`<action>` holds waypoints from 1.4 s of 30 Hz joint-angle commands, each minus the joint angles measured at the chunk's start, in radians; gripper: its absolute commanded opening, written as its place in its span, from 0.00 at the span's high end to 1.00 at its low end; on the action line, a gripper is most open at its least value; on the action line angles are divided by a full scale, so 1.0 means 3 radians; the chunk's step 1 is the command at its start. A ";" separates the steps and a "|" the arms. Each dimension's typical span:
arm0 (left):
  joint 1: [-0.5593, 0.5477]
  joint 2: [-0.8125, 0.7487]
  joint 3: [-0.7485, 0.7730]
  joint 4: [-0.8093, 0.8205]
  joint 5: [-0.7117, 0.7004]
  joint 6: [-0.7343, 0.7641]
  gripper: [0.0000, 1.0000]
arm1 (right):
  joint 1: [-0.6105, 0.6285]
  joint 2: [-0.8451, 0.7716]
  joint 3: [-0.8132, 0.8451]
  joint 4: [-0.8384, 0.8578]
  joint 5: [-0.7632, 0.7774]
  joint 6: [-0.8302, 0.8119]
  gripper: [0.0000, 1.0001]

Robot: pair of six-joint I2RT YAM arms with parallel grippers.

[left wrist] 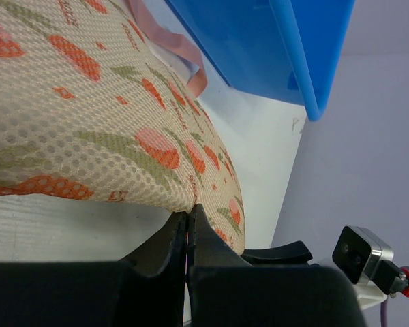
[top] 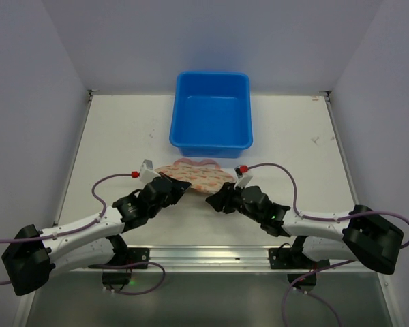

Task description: Unzip the laundry bag and remove the bra

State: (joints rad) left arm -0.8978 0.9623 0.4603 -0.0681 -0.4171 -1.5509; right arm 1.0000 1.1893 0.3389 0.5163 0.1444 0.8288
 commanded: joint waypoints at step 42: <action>-0.0014 -0.0007 0.0020 0.0324 0.0066 0.0077 1.00 | -0.0071 -0.0129 -0.0429 0.1055 0.0403 -0.0078 0.96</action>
State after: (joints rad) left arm -0.8978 0.9630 0.4603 -0.0196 -0.3885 -1.5490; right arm 0.9806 1.1728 0.2268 0.7750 0.1970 0.8135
